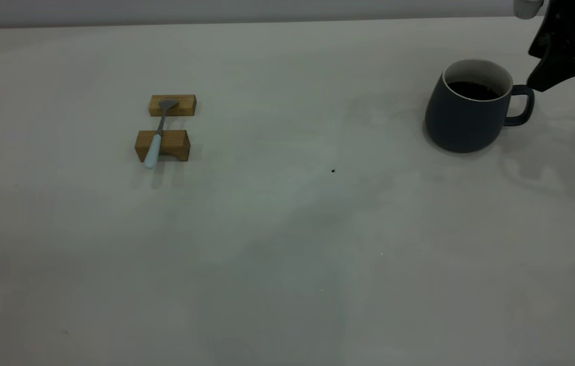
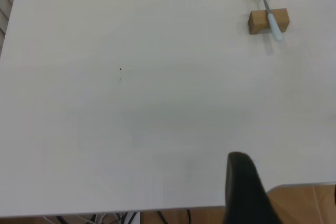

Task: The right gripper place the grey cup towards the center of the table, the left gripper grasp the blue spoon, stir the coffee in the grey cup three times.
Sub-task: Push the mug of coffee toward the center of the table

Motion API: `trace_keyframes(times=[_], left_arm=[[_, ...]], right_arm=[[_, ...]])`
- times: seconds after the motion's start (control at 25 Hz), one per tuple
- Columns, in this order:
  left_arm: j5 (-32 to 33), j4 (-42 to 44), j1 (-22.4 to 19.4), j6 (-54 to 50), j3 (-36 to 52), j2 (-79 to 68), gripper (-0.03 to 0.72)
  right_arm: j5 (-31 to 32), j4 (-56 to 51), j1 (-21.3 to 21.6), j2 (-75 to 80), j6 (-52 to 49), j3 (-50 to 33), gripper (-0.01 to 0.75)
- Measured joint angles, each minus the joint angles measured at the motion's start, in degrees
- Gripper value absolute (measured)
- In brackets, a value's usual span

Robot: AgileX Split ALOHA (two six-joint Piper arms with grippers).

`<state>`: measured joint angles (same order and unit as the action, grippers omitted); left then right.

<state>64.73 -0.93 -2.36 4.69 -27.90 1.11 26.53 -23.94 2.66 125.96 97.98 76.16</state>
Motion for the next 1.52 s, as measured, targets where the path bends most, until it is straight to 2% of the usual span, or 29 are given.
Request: trace_keyframes(times=[0.4, 0.68, 1.12, 1.52], left_arm=[[0.04, 0.0, 0.0, 0.0, 0.0, 0.0, 0.477], [0.04, 0.0, 0.0, 0.0, 0.0, 0.0, 0.477], [0.04, 0.0, 0.0, 0.0, 0.0, 0.0, 0.477], [0.04, 0.0, 0.0, 0.0, 0.0, 0.0, 0.477]], right_arm=[[-3.37, -15.87, 1.83, 7.07, 21.31, 0.45, 0.537], [-5.34, -22.06, 1.06, 10.0, 23.96, 0.51, 0.537], [-6.38, -23.26, -7.95, 10.58, 24.01, 1.14, 0.527], [-3.44, -30.47, -17.24, 14.74, 24.01, 9.8, 0.498]])
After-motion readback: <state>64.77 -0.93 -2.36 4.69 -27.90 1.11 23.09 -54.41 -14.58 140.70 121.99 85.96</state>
